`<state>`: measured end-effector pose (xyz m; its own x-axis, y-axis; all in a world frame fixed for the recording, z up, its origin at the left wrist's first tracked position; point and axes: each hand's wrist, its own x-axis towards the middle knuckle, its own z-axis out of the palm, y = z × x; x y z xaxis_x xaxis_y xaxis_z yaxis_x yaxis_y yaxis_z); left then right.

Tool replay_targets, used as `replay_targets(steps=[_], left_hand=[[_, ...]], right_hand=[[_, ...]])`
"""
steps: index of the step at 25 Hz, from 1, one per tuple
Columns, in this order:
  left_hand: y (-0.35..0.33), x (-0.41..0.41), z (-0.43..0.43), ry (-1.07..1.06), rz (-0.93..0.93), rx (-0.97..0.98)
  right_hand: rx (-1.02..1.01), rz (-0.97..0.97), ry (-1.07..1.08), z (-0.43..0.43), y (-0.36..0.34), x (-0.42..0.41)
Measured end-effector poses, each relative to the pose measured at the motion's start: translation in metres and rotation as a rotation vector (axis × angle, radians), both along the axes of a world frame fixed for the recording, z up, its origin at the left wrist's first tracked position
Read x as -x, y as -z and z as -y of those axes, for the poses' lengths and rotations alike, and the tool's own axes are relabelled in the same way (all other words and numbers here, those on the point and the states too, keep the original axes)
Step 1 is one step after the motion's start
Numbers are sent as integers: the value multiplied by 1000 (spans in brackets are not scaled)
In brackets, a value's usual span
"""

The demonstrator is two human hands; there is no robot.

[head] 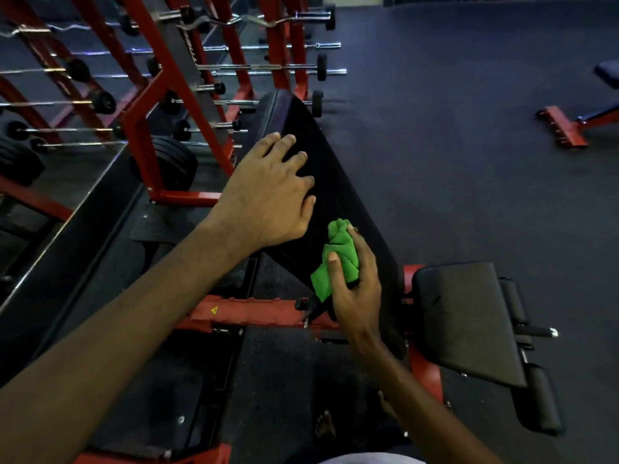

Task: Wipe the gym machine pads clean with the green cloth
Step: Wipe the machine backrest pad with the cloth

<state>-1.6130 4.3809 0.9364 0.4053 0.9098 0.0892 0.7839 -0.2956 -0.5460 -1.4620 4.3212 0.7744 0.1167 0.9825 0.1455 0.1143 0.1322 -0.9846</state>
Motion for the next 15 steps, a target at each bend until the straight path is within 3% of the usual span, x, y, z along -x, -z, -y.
replay_targets(steps=[6,12,15], left_hand=[[-3,-8,2,-44,-65,23],[0,-17,5,-95,-42,17],[1,-16,5,-98,-21,14]], right_hand=[[142,-47,21,-40,-3,-4],[-94,32,-27,3,-3,-9],[-81,97,-34,-3,25,-22]])
